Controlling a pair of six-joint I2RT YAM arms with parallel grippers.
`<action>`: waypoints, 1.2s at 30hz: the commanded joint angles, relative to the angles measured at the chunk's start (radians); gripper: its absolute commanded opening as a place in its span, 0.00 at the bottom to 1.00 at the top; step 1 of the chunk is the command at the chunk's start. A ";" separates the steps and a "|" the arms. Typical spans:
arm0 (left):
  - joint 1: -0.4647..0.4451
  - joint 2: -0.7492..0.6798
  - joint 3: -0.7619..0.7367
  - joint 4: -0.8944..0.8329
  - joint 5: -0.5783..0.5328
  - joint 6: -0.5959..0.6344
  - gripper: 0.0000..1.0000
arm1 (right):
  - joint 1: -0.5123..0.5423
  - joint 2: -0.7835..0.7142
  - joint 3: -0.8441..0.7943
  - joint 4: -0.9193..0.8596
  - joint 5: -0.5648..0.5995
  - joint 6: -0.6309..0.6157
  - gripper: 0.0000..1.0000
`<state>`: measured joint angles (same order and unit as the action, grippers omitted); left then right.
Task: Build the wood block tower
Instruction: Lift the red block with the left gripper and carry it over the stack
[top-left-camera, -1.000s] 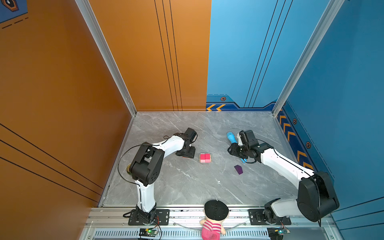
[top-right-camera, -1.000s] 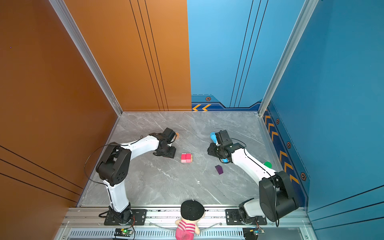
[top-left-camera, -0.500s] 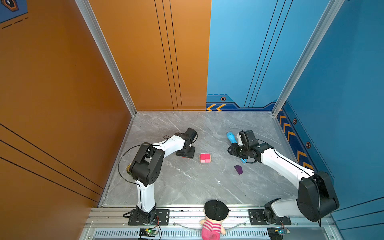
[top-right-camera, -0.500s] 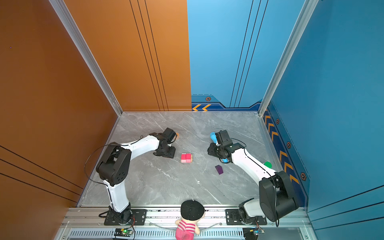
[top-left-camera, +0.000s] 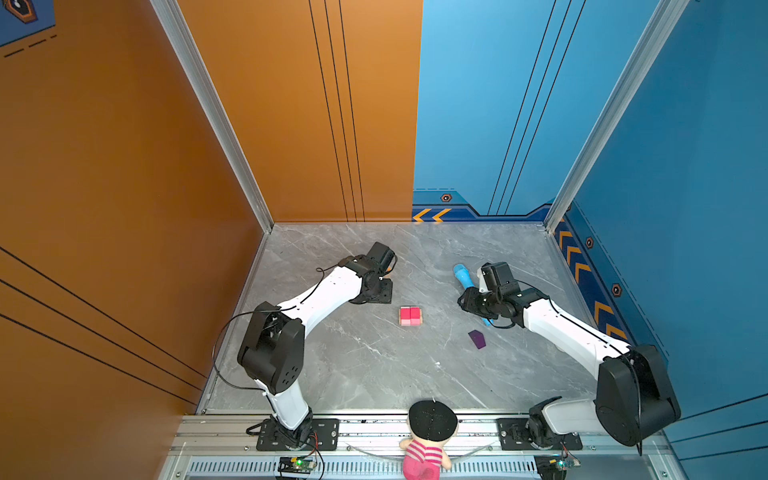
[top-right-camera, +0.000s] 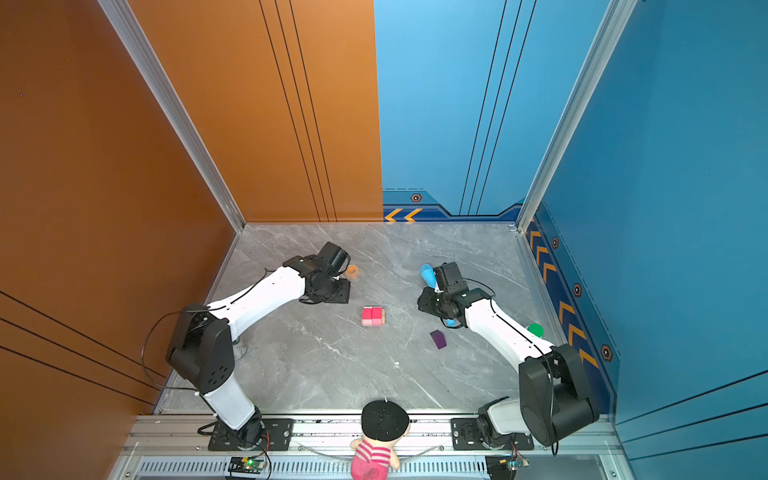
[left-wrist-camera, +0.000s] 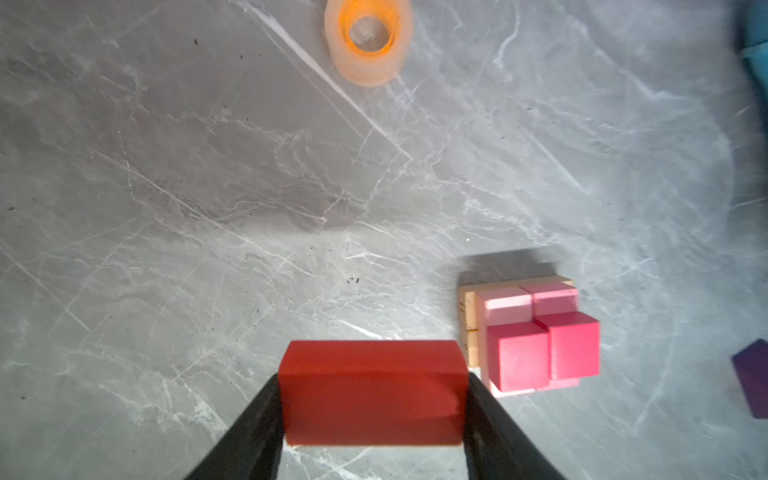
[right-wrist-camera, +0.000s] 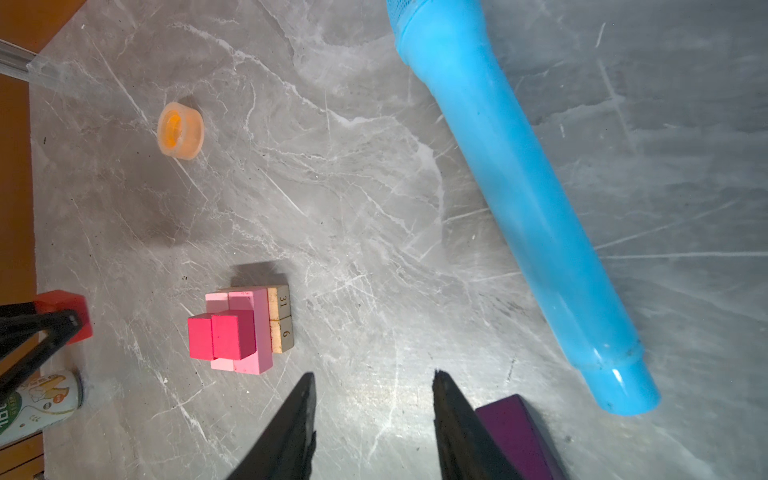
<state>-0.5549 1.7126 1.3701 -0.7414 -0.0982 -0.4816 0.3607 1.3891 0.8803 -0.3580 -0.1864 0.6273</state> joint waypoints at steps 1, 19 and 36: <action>-0.033 -0.015 0.041 -0.073 -0.027 -0.056 0.57 | -0.012 -0.025 -0.026 0.036 -0.022 -0.005 0.47; -0.194 0.170 0.226 -0.146 -0.068 -0.183 0.55 | -0.083 -0.042 -0.100 0.114 -0.105 -0.028 0.47; -0.234 0.235 0.257 -0.153 -0.098 -0.284 0.56 | -0.125 -0.072 -0.157 0.160 -0.141 -0.022 0.47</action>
<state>-0.7792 1.9266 1.5944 -0.8627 -0.1642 -0.7380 0.2447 1.3422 0.7418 -0.2180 -0.3141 0.6239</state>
